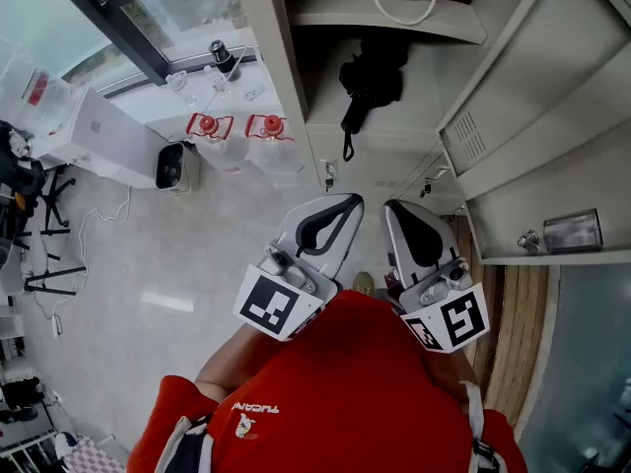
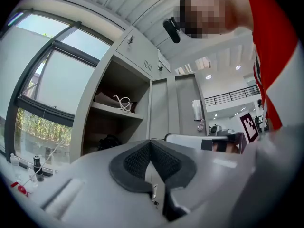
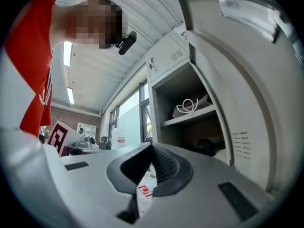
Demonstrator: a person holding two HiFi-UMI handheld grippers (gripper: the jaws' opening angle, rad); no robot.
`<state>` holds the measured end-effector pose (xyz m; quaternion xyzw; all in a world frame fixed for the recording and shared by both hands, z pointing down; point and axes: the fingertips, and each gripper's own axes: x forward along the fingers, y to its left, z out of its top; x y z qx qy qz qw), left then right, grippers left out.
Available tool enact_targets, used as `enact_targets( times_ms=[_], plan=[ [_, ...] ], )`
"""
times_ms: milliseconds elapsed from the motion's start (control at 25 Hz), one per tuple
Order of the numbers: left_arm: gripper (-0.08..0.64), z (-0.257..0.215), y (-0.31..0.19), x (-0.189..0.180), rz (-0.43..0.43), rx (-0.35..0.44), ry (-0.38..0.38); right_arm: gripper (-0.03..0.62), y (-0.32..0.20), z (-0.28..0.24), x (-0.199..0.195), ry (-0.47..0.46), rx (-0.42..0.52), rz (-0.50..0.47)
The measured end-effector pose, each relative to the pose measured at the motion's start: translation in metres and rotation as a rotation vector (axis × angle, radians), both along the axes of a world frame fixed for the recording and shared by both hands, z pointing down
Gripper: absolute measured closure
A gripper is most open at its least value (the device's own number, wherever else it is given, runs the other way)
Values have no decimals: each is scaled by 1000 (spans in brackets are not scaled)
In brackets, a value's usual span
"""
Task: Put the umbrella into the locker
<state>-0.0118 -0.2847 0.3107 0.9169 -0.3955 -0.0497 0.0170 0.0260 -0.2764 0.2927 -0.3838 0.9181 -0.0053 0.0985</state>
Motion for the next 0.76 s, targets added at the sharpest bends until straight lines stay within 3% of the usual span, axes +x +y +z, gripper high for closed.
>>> enact_targets(
  times_ms=[240,760],
  plan=[
    [555,-4,-1,-2,7,31,28,591,5,1,-4,16,2,2],
    [555,6,0,3,18,-7,19,591,6,4,-3,25,0,4]
  ],
)
